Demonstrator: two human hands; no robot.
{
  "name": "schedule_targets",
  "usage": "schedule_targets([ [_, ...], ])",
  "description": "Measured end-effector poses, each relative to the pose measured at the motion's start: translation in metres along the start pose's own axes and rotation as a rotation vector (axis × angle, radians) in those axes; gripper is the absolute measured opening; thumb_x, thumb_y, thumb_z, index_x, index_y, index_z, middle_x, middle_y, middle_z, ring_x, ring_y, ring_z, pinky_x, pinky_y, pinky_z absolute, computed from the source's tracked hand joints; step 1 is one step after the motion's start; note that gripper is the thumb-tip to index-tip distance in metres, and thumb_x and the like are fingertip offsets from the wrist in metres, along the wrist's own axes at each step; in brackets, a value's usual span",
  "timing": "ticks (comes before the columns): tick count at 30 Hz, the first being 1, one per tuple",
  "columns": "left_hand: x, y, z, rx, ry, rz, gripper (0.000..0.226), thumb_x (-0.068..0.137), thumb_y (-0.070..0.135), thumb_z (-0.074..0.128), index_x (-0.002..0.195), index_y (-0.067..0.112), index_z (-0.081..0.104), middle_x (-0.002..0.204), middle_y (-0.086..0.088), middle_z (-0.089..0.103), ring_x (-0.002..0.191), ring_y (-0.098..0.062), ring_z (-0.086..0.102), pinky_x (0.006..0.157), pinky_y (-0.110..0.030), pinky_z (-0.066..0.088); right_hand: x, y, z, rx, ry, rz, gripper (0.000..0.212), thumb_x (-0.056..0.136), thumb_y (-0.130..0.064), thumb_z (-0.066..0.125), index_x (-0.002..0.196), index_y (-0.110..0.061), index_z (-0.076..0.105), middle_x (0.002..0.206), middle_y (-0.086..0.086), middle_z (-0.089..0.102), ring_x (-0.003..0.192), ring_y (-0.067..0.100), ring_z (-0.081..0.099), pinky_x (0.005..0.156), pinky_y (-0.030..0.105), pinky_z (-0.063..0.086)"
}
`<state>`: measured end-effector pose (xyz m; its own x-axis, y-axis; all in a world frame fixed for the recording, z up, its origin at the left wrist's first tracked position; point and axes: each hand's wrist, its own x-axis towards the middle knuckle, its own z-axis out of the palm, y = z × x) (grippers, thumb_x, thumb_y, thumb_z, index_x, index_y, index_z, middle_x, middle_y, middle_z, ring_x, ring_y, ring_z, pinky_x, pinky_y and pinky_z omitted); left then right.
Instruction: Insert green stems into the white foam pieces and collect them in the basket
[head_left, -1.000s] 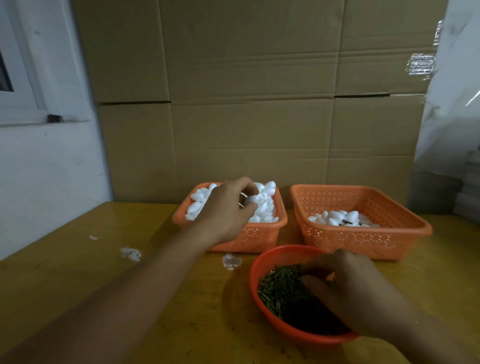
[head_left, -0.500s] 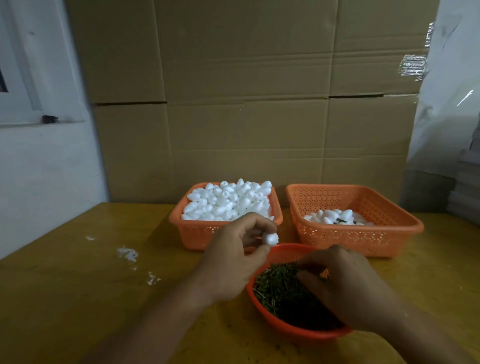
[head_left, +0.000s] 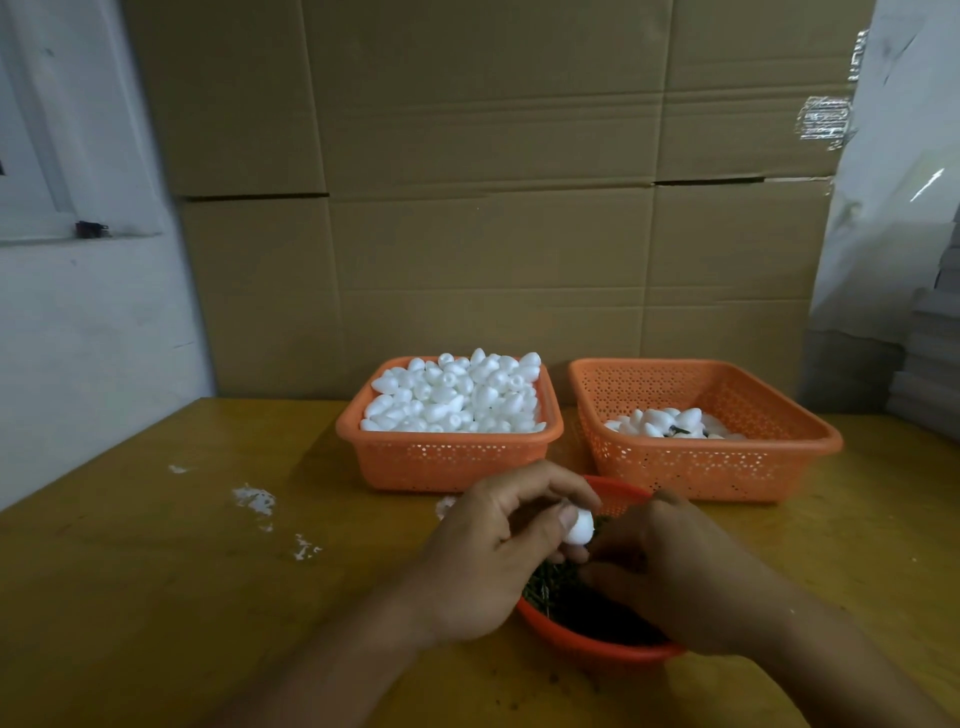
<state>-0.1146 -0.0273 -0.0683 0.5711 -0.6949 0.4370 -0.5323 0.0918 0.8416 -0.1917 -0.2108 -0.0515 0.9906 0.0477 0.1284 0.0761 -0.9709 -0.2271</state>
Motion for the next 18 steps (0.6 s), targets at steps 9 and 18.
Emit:
schedule_targets([
  [9,0.001,0.000,-0.002,-0.224,-0.020,-0.115,0.031,0.092,0.015,0.066,0.123,0.021,0.065,0.097,-0.003,0.071,0.081,-0.018,0.069,0.076,-0.028,0.053,0.010,-0.007,0.004,-0.102,-0.132,0.126,0.022,0.087,-0.046,0.065,0.091,-0.025,0.071,0.085,-0.006,0.068,0.081,0.013,0.064,0.075,0.035,0.057],
  [18,0.003,0.000,-0.002,-0.258,0.107,-0.160,0.023,0.084,0.031,0.074,0.101,0.015,0.072,0.086,-0.003,0.068,0.073,-0.013,0.061,0.062,-0.023,0.048,0.015,-0.006,0.012,-0.078,-0.097,0.150,0.018,0.090,-0.039,0.063,0.099,-0.030,0.074,0.091,-0.009,0.070,0.084,0.011,0.065,0.077,0.034,0.058],
])
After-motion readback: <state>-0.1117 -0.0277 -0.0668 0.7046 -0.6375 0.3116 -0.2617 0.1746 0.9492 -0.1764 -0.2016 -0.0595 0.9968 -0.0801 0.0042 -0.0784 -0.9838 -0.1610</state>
